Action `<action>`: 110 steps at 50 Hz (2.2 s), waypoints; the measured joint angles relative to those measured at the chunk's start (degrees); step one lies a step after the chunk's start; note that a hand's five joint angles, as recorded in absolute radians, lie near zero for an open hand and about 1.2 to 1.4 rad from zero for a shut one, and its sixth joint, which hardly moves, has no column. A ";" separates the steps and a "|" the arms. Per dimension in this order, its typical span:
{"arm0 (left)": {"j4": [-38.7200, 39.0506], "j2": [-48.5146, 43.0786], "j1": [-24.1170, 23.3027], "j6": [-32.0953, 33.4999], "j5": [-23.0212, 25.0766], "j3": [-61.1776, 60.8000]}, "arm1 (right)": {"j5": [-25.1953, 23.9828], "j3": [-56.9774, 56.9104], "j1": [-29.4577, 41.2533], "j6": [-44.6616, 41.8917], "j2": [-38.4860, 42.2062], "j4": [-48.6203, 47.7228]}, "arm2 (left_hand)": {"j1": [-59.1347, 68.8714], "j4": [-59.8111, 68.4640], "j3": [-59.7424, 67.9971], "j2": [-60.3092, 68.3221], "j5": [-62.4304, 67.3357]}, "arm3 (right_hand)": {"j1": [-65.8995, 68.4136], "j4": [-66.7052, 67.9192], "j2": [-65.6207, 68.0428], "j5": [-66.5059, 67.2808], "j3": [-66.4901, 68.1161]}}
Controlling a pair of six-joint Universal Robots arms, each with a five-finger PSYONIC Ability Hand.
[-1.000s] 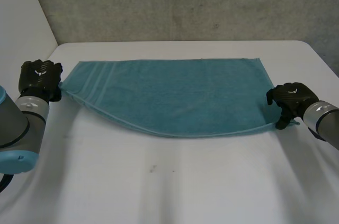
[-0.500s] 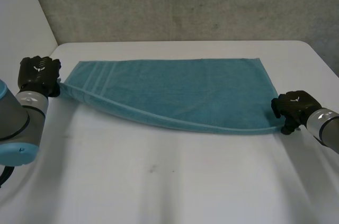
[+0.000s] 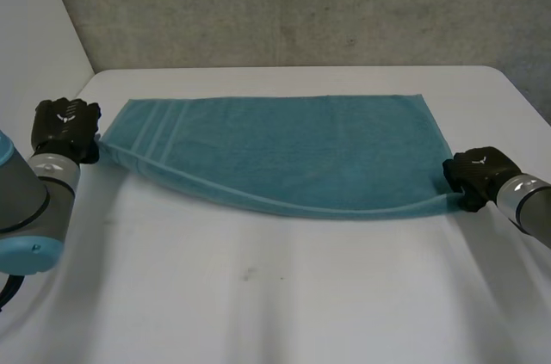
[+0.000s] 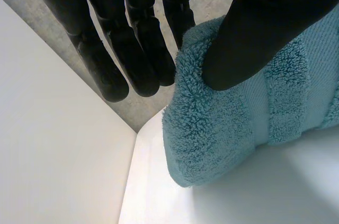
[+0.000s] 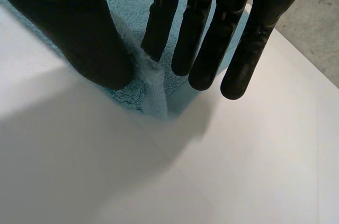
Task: Fold the laundry
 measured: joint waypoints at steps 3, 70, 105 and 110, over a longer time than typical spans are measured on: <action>0.00 0.02 0.12 0.00 0.00 -0.03 | 0.02 0.16 -0.09 0.09 0.19 0.02 | 0.00 0.00 0.00 0.00 0.00 | -0.93 -1.37 -1.11 -1.34 -1.43; -18.98 -8.13 -1.88 6.22 5.12 17.31 | 10.57 -18.15 1.58 -5.28 5.93 5.76 | 0.00 0.00 0.00 0.00 -0.03 | 9.34 14.23 13.28 11.23 14.04; -6.88 -13.80 -7.72 8.01 3.86 21.69 | 18.19 -32.61 6.05 4.33 12.62 -4.14 | -50.32 -55.32 -54.63 -55.73 -52.69 | -34.71 -40.71 -41.76 -41.75 -41.61; -7.05 -4.95 -7.70 7.58 3.83 12.21 | 16.05 -23.43 5.68 7.07 3.07 -3.56 | -50.32 -55.32 -54.63 -55.74 -52.69 | -34.71 -40.71 -41.76 -41.75 -41.61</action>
